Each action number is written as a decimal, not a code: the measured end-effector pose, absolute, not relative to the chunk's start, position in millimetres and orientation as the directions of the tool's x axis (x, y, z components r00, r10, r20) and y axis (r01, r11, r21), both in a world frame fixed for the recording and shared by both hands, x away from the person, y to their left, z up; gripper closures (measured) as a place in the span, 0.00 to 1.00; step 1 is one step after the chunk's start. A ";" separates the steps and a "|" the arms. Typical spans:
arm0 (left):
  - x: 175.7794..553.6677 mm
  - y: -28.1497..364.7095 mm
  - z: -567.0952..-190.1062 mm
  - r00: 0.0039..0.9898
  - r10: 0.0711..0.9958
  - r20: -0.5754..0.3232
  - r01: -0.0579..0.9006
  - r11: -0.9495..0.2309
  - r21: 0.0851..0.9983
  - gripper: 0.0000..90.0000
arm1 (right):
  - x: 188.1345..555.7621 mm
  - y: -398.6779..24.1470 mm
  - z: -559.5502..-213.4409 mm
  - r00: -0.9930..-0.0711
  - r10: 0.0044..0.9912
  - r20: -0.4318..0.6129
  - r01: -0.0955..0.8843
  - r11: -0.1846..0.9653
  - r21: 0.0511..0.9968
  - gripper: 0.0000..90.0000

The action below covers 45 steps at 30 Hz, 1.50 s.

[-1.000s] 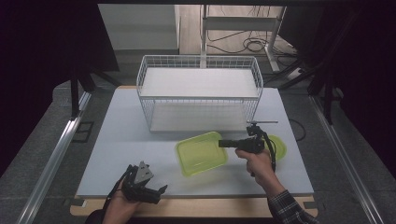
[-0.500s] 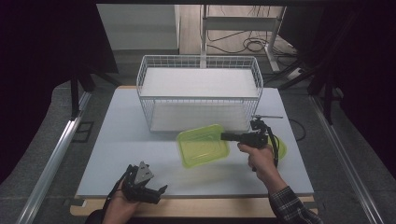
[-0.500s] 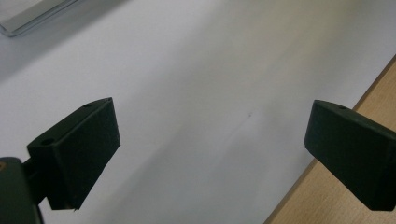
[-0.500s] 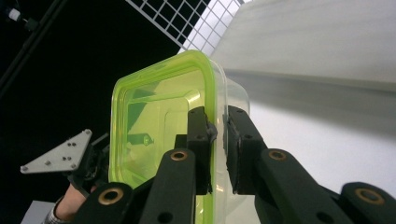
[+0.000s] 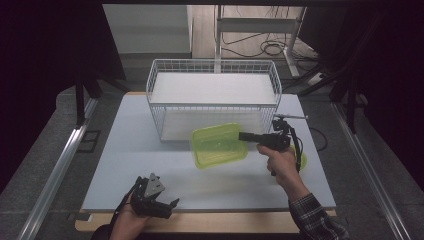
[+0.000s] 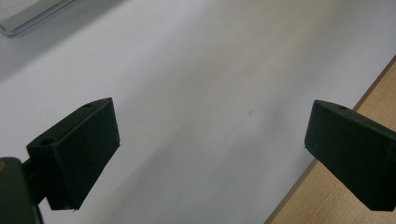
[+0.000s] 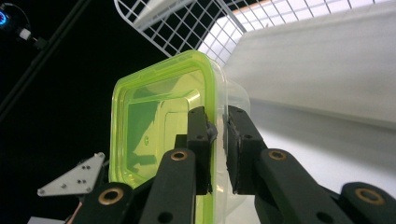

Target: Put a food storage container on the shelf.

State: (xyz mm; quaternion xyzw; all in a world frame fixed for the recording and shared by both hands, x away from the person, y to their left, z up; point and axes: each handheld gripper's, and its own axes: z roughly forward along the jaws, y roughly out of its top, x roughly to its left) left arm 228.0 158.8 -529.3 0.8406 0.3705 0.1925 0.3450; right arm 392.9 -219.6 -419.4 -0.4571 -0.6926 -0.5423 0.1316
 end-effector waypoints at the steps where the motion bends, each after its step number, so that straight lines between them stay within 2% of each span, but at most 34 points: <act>1: 228.0 158.7 -529.3 0.652 0.755 0.069 0.490 -0.488 0.722 0.03 | 393.4 -219.7 -417.4 -0.547 0.489 0.679 0.775 -0.010 0.631 0.89; 27: 228.5 161.3 -527.9 0.644 0.763 0.054 0.489 -0.465 0.738 0.02 | 410.1 -213.7 -360.2 -0.571 0.481 0.665 0.735 -0.061 0.675 0.89; 45: 229.2 163.2 -527.9 0.637 0.771 0.033 0.495 -0.441 0.748 0.01 | 434.0 -207.6 -326.0 -0.571 0.520 0.635 0.699 -0.096 0.708 0.89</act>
